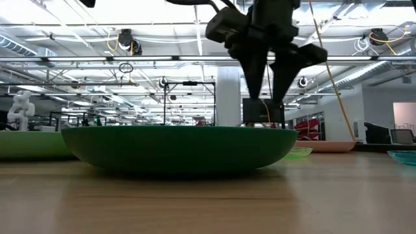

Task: Stack plastic plates
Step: Stack the darkgreen plate on top of the light green plate

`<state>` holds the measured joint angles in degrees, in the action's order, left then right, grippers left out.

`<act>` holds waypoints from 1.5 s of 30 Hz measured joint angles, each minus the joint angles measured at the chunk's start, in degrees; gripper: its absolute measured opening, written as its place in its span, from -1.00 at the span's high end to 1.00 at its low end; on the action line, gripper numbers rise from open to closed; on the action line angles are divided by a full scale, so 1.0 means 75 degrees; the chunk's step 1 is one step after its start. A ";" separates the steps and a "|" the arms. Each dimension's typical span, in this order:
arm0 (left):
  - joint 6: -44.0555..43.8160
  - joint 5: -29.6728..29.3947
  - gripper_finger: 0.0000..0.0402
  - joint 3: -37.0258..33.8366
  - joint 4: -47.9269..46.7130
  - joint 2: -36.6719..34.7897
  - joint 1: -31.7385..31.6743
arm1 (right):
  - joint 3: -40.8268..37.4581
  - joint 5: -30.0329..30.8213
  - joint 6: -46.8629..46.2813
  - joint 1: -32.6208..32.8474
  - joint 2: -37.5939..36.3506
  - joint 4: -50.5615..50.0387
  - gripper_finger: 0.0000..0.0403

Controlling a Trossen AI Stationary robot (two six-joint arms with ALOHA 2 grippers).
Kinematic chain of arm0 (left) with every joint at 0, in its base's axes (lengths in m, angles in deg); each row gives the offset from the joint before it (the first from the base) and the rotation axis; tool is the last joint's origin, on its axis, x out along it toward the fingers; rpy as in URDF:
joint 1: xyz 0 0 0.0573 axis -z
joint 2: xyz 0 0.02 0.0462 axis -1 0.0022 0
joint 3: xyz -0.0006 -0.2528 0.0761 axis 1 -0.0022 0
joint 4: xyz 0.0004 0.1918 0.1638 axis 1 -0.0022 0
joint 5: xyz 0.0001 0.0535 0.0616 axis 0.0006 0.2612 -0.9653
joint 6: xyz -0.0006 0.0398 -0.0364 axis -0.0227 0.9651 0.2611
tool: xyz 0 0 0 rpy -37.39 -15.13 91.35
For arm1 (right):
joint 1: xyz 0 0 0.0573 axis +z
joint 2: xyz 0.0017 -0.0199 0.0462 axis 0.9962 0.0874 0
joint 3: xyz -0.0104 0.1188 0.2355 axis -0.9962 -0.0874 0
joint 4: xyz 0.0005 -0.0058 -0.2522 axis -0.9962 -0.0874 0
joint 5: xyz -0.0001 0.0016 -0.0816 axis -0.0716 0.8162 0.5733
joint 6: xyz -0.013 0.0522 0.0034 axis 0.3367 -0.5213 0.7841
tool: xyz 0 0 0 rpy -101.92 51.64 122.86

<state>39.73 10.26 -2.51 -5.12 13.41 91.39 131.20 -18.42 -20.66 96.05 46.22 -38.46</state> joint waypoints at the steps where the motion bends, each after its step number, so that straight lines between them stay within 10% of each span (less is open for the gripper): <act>1: -0.0012 0.0001 0.59 0.0000 -0.0023 0.0000 0.0000 | 0.0000 -0.0002 -0.0080 0.0041 0.0000 -0.0051 0.09; 30: -0.0203 0.0001 0.59 -0.0003 -0.0161 0.0001 0.0006 | -0.2238 0.0463 -0.0304 0.0179 -0.0003 0.2780 0.14; 45: -0.0266 0.0004 0.59 -0.0003 -0.0161 0.0002 0.0006 | -0.2241 0.0859 -0.0336 0.0182 -0.0003 0.2798 0.62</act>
<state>37.73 10.28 -2.53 -6.33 13.43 91.44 114.39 -11.98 -23.18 97.41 46.20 -17.47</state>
